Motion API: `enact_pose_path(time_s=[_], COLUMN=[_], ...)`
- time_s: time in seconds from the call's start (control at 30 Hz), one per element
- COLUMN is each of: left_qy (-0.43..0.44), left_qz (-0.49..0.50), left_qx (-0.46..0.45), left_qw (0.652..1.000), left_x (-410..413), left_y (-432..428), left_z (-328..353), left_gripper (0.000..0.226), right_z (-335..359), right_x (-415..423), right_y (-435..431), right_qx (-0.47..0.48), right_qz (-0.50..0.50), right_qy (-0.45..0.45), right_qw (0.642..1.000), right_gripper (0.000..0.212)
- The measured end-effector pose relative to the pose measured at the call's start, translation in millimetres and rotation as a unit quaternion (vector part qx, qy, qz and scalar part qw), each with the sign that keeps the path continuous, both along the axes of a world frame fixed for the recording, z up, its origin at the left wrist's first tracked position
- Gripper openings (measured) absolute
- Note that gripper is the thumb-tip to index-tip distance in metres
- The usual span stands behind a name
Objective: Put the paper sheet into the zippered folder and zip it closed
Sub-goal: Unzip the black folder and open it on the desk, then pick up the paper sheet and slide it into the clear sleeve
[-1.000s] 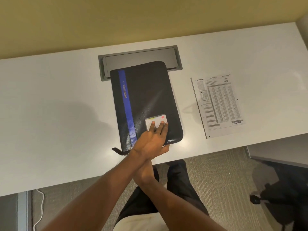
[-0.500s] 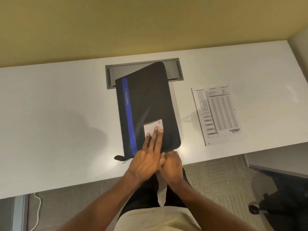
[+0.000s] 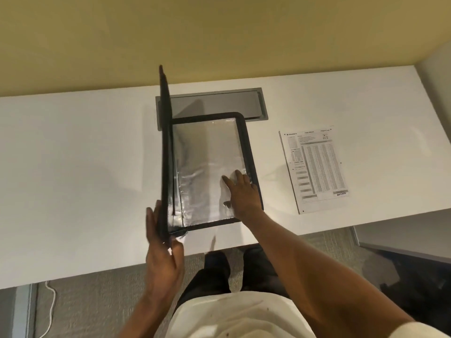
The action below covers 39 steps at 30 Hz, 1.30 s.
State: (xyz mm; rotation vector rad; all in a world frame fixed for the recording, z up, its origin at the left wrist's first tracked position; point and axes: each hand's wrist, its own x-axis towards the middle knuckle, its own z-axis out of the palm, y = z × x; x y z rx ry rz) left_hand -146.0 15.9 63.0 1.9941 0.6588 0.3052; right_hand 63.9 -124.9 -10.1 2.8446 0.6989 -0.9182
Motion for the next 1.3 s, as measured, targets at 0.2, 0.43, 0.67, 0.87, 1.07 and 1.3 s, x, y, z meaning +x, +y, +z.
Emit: enact_pose_path(time_s=[0.2, 0.43, 0.67, 0.87, 1.07, 1.3], left_qy=[-0.016, 0.051, 0.2, 0.306, 0.286, 0.365], left_qz=[0.171, 0.207, 0.22, 0.095, -0.067, -0.114], left_qx=[0.018, 0.141, 0.159, 0.189, 0.226, 0.211], left_qw=[0.985, 0.967, 0.941, 0.928, 0.929, 0.9], left_x=[-22, -37, -41, -14, 55, 102], left_y=[30, 80, 127, 129, 69, 47], left_z=[5, -5, -49, -82, -76, -81], left_gripper=[0.083, 0.078, 0.06, 0.064, 0.065, 0.071], right_z=[7, 9, 8, 9, 8, 4], right_x=[1, 1, 1, 0, 0, -2], right_y=[3, 5, 7, 8, 9, 5], right_qx=[0.005, 0.008, -0.002, -0.008, -0.007, 0.0], right_qz=[-0.003, -0.007, -0.001, 0.002, 0.0, 0.01], right_qy=[-0.002, -0.005, -0.015, -0.015, -0.012, -0.022], right_qw=[1.0, 1.0, 1.0, 1.0, 1.0, 1.0], right_gripper=[0.085, 0.083, 0.083, 0.083, 0.083, 0.084])
